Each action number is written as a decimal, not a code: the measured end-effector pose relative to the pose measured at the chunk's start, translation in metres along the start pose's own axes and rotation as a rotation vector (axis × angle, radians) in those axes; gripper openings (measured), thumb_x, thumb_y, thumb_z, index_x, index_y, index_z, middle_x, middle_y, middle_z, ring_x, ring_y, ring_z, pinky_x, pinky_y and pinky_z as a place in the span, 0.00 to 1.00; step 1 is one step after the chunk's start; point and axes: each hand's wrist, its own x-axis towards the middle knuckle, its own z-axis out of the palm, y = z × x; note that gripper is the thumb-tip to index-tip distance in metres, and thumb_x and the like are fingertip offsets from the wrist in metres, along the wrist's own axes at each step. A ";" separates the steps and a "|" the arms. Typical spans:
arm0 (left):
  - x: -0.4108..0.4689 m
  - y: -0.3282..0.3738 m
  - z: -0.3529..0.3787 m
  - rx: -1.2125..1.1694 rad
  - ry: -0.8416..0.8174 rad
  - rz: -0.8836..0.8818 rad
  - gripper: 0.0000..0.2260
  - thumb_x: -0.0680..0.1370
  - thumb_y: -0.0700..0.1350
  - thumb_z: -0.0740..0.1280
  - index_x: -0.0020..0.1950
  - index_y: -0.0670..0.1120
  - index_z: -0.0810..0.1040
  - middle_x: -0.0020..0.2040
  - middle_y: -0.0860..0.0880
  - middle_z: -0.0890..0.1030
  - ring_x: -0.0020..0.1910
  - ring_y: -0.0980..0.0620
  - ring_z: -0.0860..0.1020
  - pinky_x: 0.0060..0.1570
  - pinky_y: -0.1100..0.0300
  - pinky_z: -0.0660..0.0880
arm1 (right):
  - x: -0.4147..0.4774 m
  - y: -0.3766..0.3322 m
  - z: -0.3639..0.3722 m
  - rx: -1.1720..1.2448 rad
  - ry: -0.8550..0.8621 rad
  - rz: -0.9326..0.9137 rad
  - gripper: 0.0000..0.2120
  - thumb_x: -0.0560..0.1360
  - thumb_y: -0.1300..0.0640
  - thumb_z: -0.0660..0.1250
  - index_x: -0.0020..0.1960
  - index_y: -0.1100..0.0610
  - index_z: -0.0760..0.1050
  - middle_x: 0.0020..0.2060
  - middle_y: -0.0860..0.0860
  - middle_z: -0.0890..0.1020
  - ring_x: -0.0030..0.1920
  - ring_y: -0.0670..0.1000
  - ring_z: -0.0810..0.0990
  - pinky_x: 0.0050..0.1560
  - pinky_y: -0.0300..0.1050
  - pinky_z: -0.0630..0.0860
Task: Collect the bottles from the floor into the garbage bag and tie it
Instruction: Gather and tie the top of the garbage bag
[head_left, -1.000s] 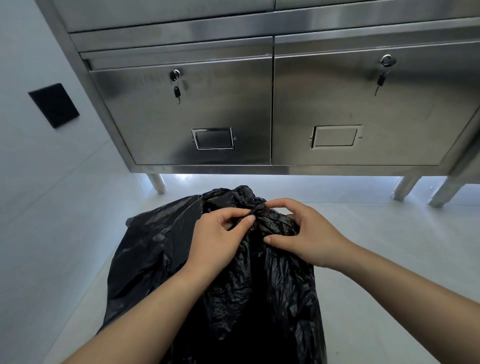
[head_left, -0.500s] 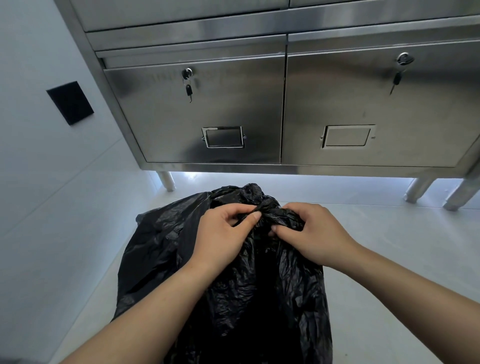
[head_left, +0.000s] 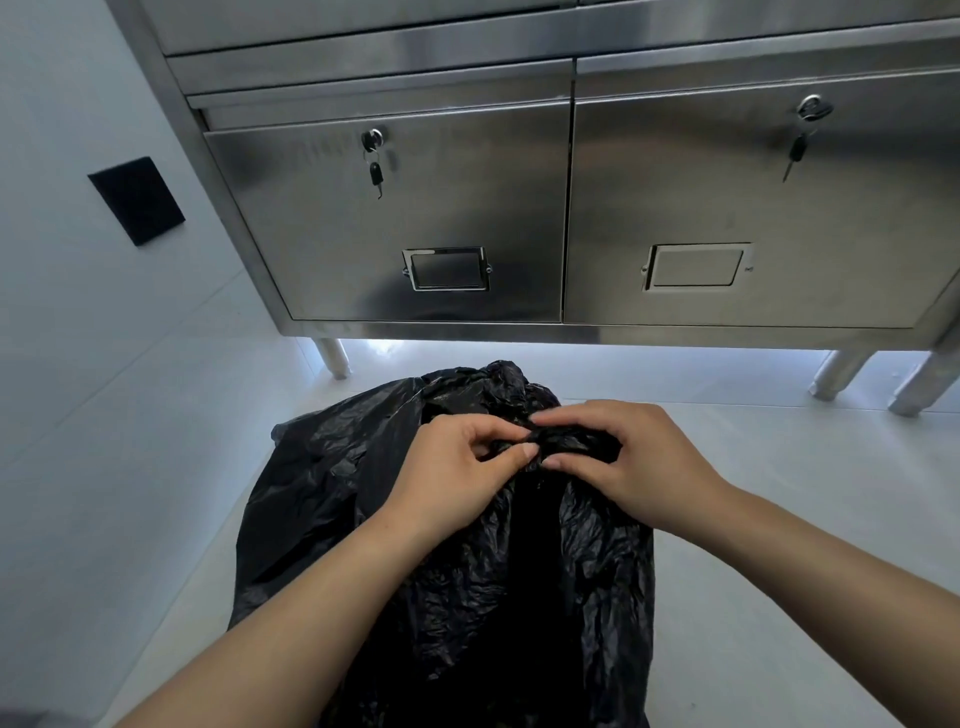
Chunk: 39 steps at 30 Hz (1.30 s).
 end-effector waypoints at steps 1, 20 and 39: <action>0.000 0.000 -0.001 0.001 -0.011 0.000 0.06 0.70 0.52 0.73 0.39 0.64 0.81 0.41 0.64 0.83 0.46 0.65 0.80 0.49 0.69 0.75 | 0.000 0.001 0.002 -0.019 0.006 -0.003 0.16 0.68 0.53 0.74 0.55 0.45 0.80 0.48 0.40 0.82 0.51 0.38 0.78 0.53 0.27 0.69; -0.003 0.005 -0.018 0.009 0.029 0.169 0.08 0.71 0.44 0.73 0.49 0.54 0.84 0.44 0.59 0.85 0.45 0.65 0.81 0.50 0.69 0.75 | 0.011 -0.021 0.004 0.686 -0.076 0.376 0.04 0.72 0.59 0.70 0.46 0.54 0.77 0.32 0.49 0.84 0.35 0.45 0.82 0.38 0.33 0.75; -0.010 0.013 -0.018 -0.425 -0.123 -0.050 0.06 0.77 0.40 0.65 0.50 0.41 0.80 0.41 0.52 0.81 0.41 0.60 0.79 0.46 0.69 0.75 | 0.010 -0.013 0.005 0.390 0.131 0.040 0.06 0.69 0.58 0.73 0.40 0.47 0.82 0.40 0.44 0.83 0.44 0.41 0.79 0.46 0.27 0.69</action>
